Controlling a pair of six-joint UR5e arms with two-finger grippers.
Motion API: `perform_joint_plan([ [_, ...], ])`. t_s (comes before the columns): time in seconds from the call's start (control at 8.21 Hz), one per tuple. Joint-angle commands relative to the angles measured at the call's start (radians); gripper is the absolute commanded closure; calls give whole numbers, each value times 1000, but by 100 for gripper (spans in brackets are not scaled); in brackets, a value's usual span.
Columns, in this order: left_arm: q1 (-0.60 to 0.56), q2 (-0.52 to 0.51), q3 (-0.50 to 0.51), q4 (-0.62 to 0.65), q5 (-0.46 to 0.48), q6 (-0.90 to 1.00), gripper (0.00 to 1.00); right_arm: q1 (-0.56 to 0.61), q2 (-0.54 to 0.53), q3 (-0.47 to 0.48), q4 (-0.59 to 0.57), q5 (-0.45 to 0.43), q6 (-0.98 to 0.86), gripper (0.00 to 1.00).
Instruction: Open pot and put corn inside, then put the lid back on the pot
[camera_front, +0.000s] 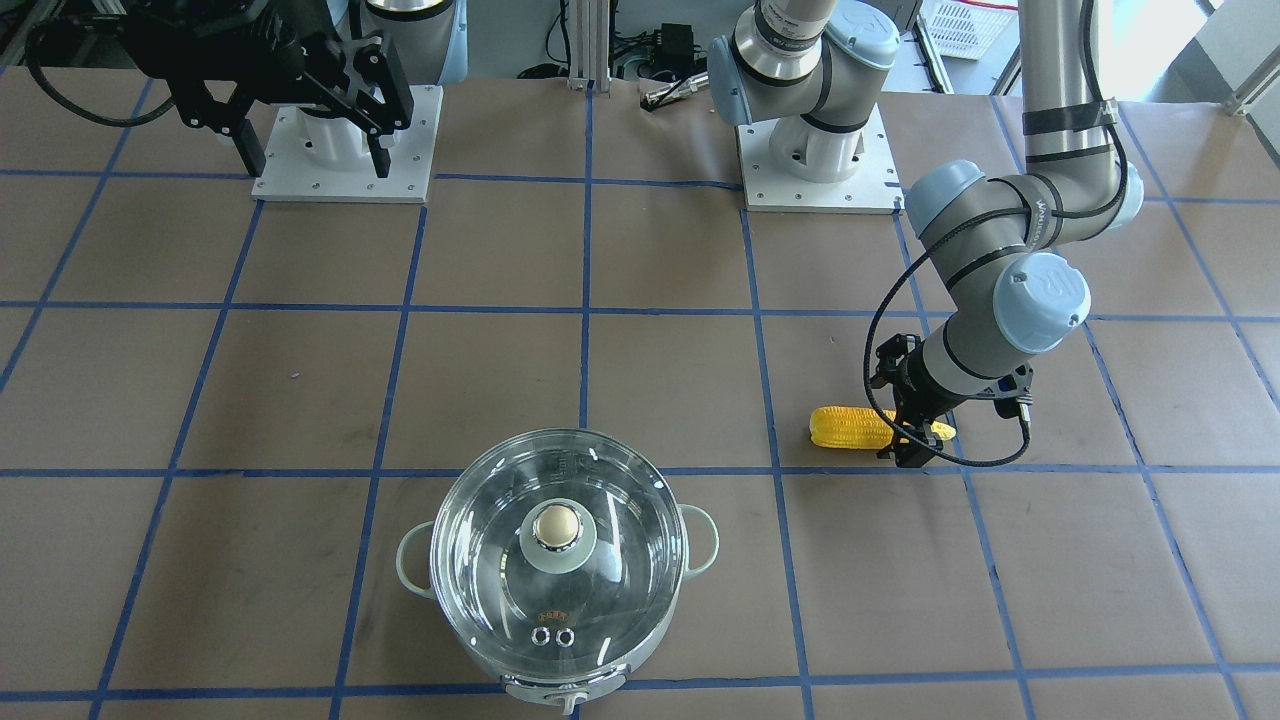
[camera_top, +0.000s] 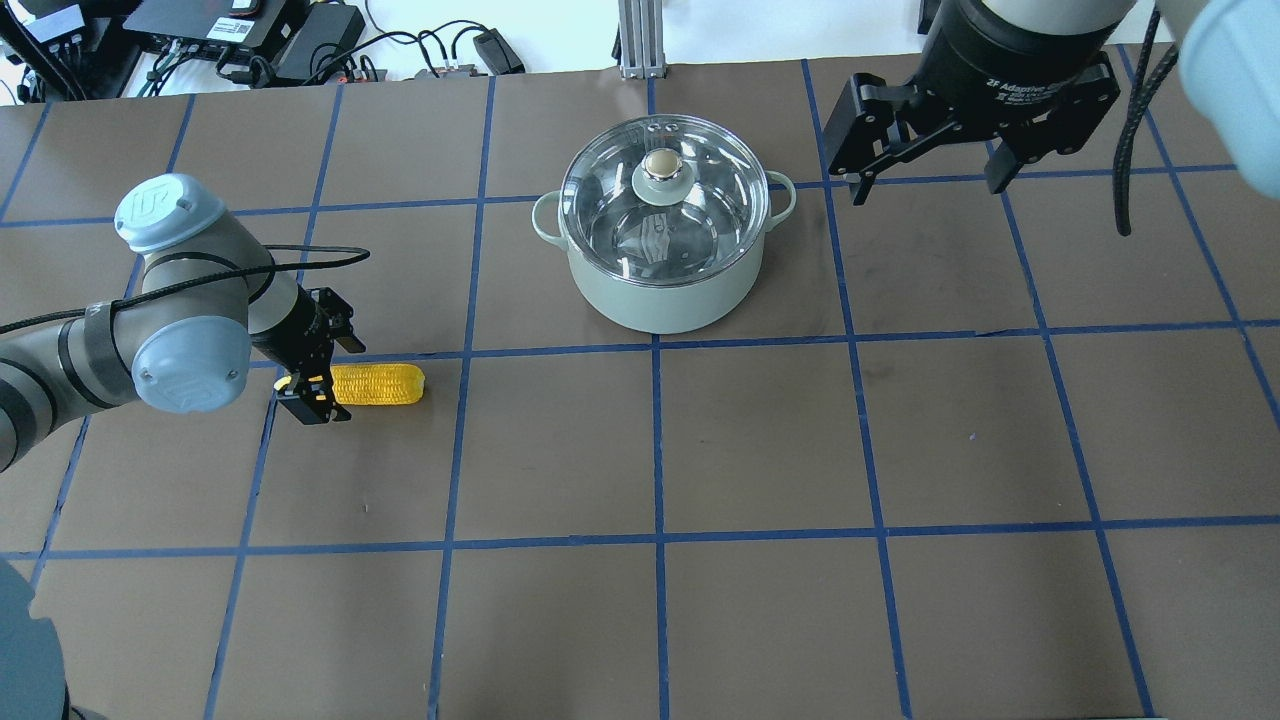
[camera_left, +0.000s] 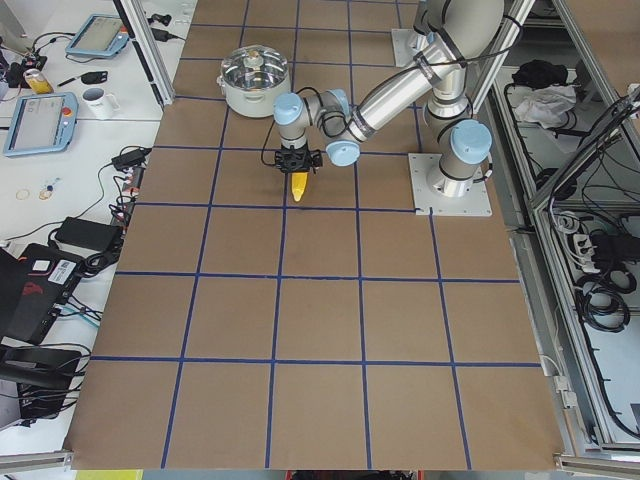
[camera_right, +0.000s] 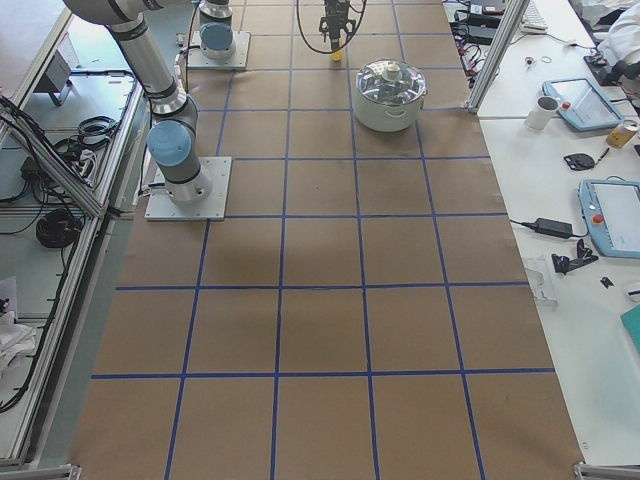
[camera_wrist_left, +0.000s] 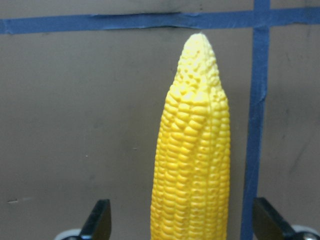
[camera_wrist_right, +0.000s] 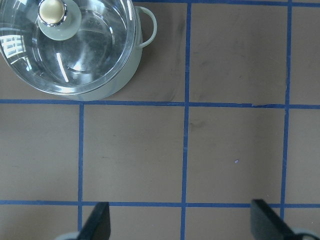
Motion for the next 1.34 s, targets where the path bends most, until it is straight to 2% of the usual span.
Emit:
perform_joint_plan([
  [0.0,0,-4,0,0,1,0,0,1,0,0,-1,1,-1,0],
  [0.49,-2,-9,-8,0,5,0,0,0,0,0,0,-1,-3,0],
  [0.61,-2,-9,-8,12,7,0,4,0,-2,0,0,-1,-3,0],
  [0.97,-2,-9,-9,12,7,0,39,1,0,0,-1,1,-3,0],
  [1.22,-2,-8,-12,9,-1,-2,65,1,-2,0,-1,-1,-3,0],
])
